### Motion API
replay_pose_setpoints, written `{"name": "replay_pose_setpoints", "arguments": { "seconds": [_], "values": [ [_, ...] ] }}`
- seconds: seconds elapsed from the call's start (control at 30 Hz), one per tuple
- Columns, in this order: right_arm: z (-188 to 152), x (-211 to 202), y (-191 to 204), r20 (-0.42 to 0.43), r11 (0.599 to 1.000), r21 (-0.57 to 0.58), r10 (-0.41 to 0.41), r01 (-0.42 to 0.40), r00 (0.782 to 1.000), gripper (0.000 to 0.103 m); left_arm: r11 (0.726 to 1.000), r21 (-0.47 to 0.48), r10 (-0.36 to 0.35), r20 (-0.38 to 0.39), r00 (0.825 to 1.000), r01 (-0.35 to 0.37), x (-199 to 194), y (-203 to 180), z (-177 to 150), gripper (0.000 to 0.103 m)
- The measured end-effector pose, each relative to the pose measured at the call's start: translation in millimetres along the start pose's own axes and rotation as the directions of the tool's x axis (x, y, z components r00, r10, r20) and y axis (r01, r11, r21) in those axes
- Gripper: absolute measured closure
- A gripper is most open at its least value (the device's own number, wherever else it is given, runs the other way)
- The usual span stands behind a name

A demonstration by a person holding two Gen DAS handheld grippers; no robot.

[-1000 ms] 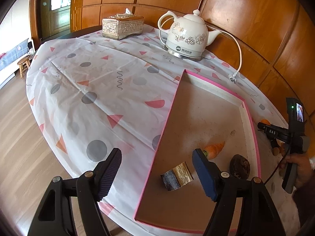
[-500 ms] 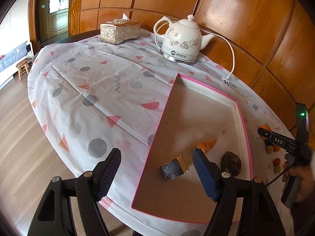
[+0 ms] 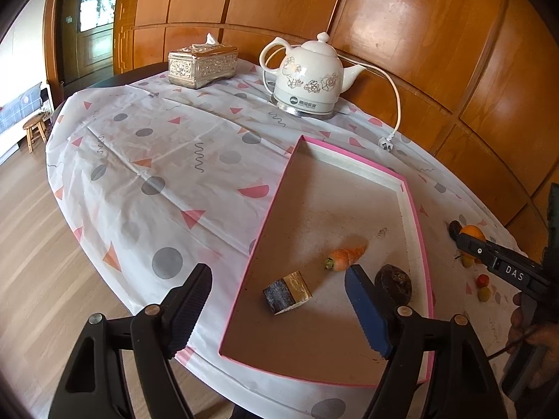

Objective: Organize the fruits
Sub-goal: 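Carry the mandarin with the right gripper into the tray and release, then lift the open right gripper away from the tray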

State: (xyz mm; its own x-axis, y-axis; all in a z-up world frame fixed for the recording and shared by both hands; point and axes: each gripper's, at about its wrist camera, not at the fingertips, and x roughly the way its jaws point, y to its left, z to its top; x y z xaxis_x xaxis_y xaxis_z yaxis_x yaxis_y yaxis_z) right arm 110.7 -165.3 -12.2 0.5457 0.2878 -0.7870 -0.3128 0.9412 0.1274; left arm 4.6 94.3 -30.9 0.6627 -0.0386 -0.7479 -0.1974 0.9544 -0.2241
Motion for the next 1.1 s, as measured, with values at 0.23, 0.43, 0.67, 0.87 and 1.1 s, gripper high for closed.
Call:
{"name": "replay_pose_setpoints", "arguments": {
  "seconds": [0.23, 0.43, 0.67, 0.87, 1.1],
  "values": [
    [-5.0, 3.2, 32.9, -0.020, 0.996, -0.029, 0.082, -0.083, 0.996, 0.063, 1.000, -0.004, -0.004, 0.008, 1.000, 0.004, -3.7, 0.7, -0.9, 0.024],
    [9.1, 26.1, 48.2, -0.055, 0.996, -0.014, 0.088, -0.089, 0.995, 0.063, 1.000, -0.008, -0.005, 0.008, 1.000, 0.005, -3.5, 2.6, -0.9, 0.024],
    [23.9, 43.2, 56.7, -0.060, 0.995, 0.016, 0.099, -0.098, 0.993, 0.042, 1.000, -0.011, -0.005, 0.008, 1.000, 0.005, -1.9, 4.9, -0.8, 0.024],
    [11.7, 35.9, 46.4, -0.057, 0.995, 0.043, 0.087, -0.085, 0.995, 0.040, 1.000, -0.004, -0.007, 0.002, 1.000, 0.007, 0.1, 2.3, -1.9, 0.024],
    [-16.5, 8.6, 25.5, -0.020, 0.997, 0.073, 0.021, -0.020, 1.000, 0.040, 1.000, 0.024, -0.016, -0.004, 1.000, 0.016, 0.8, -6.0, -3.0, 0.024]
  ]
}}
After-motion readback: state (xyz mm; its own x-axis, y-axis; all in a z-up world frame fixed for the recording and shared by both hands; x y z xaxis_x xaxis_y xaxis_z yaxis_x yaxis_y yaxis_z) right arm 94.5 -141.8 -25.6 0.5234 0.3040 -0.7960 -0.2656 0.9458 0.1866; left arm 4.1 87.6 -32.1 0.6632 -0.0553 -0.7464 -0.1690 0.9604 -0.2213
